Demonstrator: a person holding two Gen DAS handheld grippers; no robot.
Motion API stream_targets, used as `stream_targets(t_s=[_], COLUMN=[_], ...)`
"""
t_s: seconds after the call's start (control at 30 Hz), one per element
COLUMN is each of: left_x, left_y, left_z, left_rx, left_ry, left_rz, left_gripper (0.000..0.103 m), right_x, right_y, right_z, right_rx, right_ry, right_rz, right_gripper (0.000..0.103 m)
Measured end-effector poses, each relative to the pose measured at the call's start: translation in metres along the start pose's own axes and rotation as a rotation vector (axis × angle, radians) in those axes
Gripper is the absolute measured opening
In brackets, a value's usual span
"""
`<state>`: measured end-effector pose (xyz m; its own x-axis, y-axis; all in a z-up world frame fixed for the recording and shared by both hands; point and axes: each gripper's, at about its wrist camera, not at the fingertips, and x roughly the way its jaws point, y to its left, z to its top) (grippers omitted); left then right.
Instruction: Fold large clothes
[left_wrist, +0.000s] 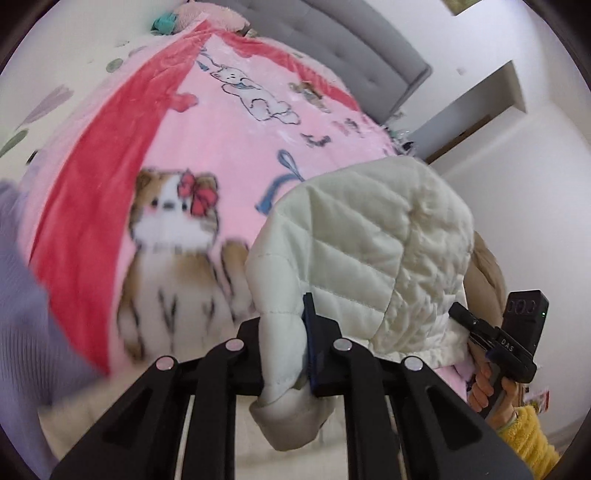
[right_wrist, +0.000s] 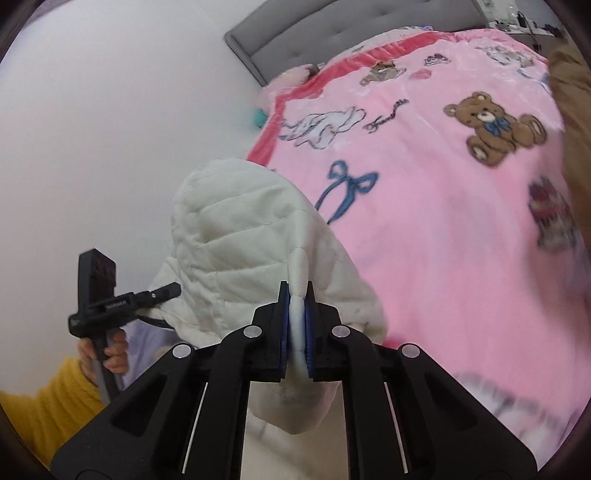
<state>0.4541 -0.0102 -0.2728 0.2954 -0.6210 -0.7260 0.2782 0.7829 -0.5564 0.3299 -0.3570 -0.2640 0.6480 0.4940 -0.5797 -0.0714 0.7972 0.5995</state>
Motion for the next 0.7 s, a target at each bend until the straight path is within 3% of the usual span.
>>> stream_targets(t_s=[0.17,0.37,0.5,0.7], left_x=[-0.046,-0.057,-0.052,-0.032], left_y=[-0.002,-0.007,-0.001,0.009], left_z=[-0.079,-0.171,-0.207,-0.229], left_rx=[-0.045,-0.005,0.06,0.128], left_ry=[-0.02,-0.023,-0.049,-0.072], left_rz=[-0.018,0.052,0.085,0.137], left_gripper=[0.014,0.014,0.014,0.015], right_x=[-0.042,-0.062,-0.062,-0.038], right_y=[0.026,0.035,0.028,0.002], right_z=[-0.071,-0.149,-0.189,-0.219], right_rx=[-0.028,-0.058,-0.085,-0.03], right_ry=[0.011,0.008,0.006,0.075], right_rz=[-0.022,-0.102,-0.167,-0.197], right_gripper=[0.007,0.007,0.007,0.007])
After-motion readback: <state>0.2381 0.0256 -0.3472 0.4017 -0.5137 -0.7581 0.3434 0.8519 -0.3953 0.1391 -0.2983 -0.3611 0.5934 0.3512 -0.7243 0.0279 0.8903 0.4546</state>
